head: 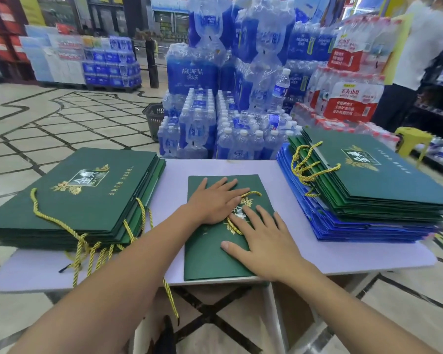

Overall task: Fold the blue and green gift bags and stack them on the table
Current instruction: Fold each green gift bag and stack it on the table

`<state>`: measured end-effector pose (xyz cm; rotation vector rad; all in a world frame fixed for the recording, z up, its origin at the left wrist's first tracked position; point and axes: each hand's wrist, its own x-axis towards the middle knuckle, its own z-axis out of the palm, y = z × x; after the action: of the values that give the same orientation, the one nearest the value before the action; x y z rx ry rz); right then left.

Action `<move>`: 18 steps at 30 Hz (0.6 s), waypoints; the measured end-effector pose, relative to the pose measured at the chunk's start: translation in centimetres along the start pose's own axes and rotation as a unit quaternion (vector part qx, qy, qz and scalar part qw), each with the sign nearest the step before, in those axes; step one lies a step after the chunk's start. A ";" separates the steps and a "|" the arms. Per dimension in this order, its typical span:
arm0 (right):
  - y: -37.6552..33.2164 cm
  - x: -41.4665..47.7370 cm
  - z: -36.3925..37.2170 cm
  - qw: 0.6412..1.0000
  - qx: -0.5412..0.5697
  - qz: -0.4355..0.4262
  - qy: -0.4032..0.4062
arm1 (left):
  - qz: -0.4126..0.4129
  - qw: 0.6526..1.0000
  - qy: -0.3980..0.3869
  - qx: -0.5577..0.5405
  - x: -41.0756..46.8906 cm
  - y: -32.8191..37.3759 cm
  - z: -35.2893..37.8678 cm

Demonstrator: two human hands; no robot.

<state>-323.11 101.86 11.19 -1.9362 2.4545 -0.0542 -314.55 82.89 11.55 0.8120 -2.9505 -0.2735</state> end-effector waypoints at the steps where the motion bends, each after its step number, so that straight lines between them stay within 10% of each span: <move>1: 0.1 0.1 0.0 1.000 0.000 0.000 0.001 | 0.001 1.000 -0.001 -0.001 0.1 -0.1 0.1; 10: 0.1 0.0 0.5 1.000 0.004 0.001 -0.001 | -0.007 1.000 0.028 0.001 -0.7 0.3 0.4; 14: 0.0 -0.1 0.3 1.000 0.008 0.001 0.006 | -0.126 0.980 0.135 0.076 -2.7 1.1 0.3; 18: 0.0 -0.5 0.3 0.999 0.027 0.009 0.025 | -0.259 0.960 0.069 0.082 -6.0 1.2 0.6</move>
<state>-322.93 102.37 10.89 -1.9159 2.4738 -0.1690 -310.04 87.05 11.07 1.5530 -2.6041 0.0073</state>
